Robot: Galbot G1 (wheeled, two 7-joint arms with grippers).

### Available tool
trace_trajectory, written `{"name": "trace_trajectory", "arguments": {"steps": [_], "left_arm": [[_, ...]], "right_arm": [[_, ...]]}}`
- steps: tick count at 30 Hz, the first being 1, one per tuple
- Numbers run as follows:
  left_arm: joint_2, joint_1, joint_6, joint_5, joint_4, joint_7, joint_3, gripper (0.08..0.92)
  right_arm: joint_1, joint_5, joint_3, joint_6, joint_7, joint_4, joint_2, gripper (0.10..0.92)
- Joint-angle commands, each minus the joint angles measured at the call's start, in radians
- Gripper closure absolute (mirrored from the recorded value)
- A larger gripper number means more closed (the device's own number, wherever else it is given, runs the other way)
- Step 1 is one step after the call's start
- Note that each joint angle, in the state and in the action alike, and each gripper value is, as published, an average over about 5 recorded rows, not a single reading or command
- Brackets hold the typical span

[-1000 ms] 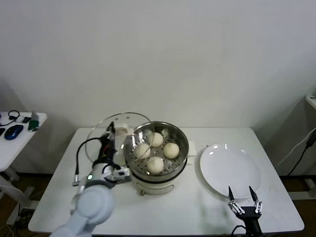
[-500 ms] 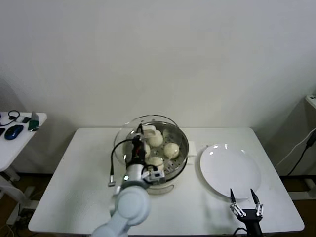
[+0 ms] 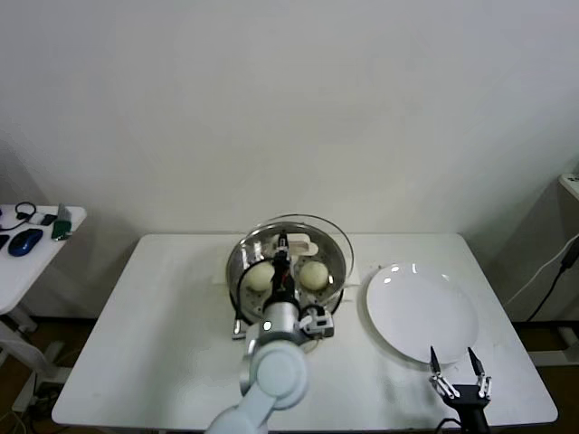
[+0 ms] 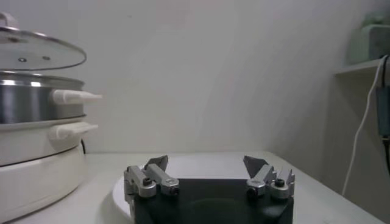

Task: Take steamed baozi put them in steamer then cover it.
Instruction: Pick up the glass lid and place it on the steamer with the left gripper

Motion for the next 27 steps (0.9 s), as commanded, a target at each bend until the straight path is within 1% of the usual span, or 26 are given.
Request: {"name": "trace_trajectory", "arguments": {"steps": [1, 8, 15, 27], "left_arm": [[-0.041, 0.014, -0.006, 0.058, 0.063, -0.008, 0.004, 0.863], [-0.041, 0.022, -0.017, 0.061, 0.080, -0.041, -0.013, 0.863], [-0.024, 0.024, -0.017, 0.055, 0.078, -0.050, -0.030, 0.863], [-0.046, 0.034, -0.021, 0.053, 0.100, -0.075, -0.037, 0.863]], "right_arm": [[0.002, 0.013, 0.000, 0.010, 0.000, -0.006, -0.008, 0.203], [0.001, 0.026, 0.000, 0.015, -0.002, -0.003, -0.015, 0.203], [-0.001, 0.029, -0.001, 0.020, -0.005, -0.003, -0.022, 0.203], [0.004, 0.029, -0.006, 0.022, -0.007, -0.005, -0.025, 0.203]]}}
